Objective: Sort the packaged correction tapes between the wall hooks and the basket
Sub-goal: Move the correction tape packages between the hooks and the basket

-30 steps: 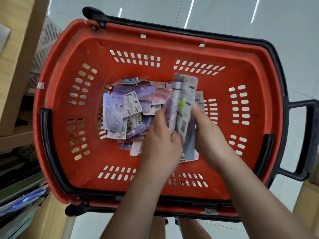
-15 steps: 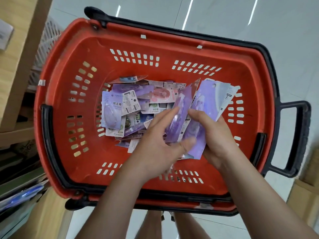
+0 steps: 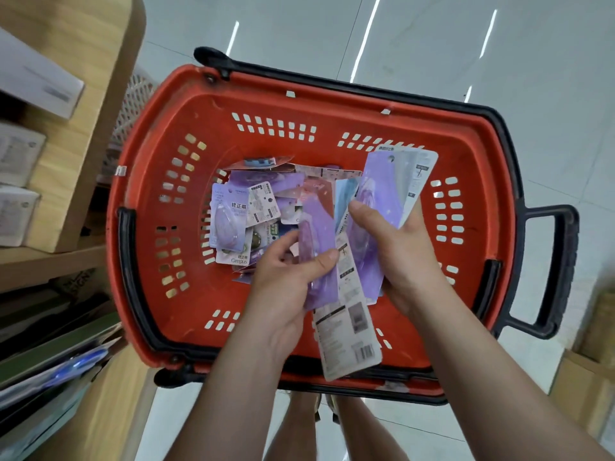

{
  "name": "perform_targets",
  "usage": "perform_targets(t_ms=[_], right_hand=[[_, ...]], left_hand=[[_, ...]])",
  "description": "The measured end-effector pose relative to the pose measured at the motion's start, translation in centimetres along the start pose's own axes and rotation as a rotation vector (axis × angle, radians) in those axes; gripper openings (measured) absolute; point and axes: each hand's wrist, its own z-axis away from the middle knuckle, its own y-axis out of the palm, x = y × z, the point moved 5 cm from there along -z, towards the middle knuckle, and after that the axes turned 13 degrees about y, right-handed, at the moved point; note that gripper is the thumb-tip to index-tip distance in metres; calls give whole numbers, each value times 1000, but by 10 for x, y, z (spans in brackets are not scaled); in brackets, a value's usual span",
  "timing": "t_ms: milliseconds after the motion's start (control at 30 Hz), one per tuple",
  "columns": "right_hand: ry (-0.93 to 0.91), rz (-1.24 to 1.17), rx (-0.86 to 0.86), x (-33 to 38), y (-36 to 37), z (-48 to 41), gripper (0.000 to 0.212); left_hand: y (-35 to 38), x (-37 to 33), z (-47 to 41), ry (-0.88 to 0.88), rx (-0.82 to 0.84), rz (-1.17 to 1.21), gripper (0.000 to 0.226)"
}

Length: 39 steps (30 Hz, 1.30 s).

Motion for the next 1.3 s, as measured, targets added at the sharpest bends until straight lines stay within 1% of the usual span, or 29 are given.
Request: perform_targets(t_ms=[67, 133, 200, 267, 333, 400, 467, 533, 567, 700, 767, 800, 833, 933, 1033, 1100, 1167, 1300], right_hand=[[-14, 18, -14, 5, 2, 5, 60], [-4, 42, 1, 11, 0, 11, 60], [21, 65, 65, 18, -4, 19, 60], [32, 92, 170, 25, -2, 31, 62], [-3, 146, 225, 34, 3, 45, 72], [-61, 253, 216, 43, 10, 59, 89], [-98, 325, 194, 53, 16, 72, 107], [-127, 347, 178, 63, 20, 83, 118], [-143, 354, 181, 67, 21, 87, 119], [-163, 342, 184, 79, 22, 103, 111], [-176, 332, 146, 87, 17, 112, 106], [-189, 328, 123, 92, 15, 117, 105], [-204, 325, 109, 99, 13, 123, 104], [-241, 308, 130, 122, 12, 145, 102], [-287, 309, 161, 147, 12, 175, 112], [-326, 343, 173, 165, 11, 201, 120], [-353, 357, 205, 184, 10, 232, 121], [-418, 385, 361, 225, 17, 305, 115]], left_hand=[[-6, -12, 1, 68, -78, 48, 60], [-13, -28, 2, 146, -118, 60, 64], [-21, -50, 3, 244, -162, 44, 67], [-23, -70, 5, 364, -198, -59, 71], [-17, -86, 11, 465, -227, -197, 72], [-8, -101, 23, 547, -241, -306, 72], [0, -110, 34, 589, -236, -341, 75], [3, -117, 43, 599, -225, -335, 77], [3, -119, 46, 589, -212, -318, 77], [1, -128, 62, 458, -169, -120, 81], [-3, -138, 74, 458, -166, -19, 65], [-6, -144, 82, 470, -170, -9, 55], [-10, -149, 90, 475, -174, -24, 50], [-12, -157, 122, 422, -136, -64, 55], [-2, -160, 170, 376, -73, -115, 60], [7, -168, 209, 407, -63, -115, 65], [14, -181, 248, 466, -78, -108, 64], [17, -211, 329, 600, -163, -30, 45]])
